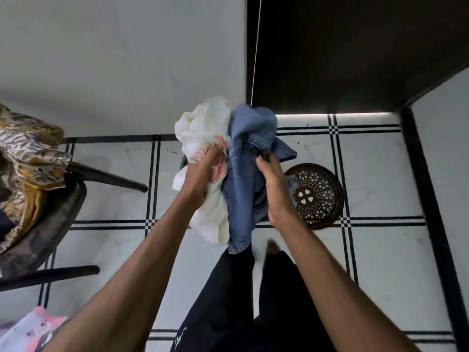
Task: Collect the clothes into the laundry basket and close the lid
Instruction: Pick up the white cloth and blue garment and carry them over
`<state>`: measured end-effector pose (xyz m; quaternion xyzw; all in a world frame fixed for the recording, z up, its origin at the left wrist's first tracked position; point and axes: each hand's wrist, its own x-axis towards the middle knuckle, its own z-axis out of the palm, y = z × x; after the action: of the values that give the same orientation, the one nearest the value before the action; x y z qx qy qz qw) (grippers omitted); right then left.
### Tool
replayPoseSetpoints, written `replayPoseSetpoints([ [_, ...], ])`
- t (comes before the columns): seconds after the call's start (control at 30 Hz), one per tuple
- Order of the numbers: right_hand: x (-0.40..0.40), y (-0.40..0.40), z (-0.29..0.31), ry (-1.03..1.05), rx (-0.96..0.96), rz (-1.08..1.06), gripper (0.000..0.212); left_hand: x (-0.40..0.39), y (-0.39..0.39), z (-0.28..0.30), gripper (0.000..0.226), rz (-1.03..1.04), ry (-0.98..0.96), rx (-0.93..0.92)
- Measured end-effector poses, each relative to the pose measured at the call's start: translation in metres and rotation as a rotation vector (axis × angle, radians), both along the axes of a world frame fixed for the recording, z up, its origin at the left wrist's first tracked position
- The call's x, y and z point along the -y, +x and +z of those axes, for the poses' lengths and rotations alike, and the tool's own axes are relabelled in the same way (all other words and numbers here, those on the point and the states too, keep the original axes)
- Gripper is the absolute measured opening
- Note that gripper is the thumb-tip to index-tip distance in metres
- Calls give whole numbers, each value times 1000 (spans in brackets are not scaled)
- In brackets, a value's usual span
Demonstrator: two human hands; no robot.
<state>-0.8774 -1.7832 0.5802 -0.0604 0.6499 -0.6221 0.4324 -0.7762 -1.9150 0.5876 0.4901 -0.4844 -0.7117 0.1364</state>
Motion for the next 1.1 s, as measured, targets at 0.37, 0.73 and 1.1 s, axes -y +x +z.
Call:
replayPoseSetpoints([
  [0.37, 115, -39, -190, 320, -93, 519, 59, 106, -19, -181, 51, -261, 168, 481],
  [0.73, 113, -94, -339, 710, -871, 759, 42, 116, 17, -327, 44, -459, -513, 786],
  [1.1, 92, -115, -324, 1056, -458, 491, 19, 154, 26, -335, 85, -1083, -466, 1119],
])
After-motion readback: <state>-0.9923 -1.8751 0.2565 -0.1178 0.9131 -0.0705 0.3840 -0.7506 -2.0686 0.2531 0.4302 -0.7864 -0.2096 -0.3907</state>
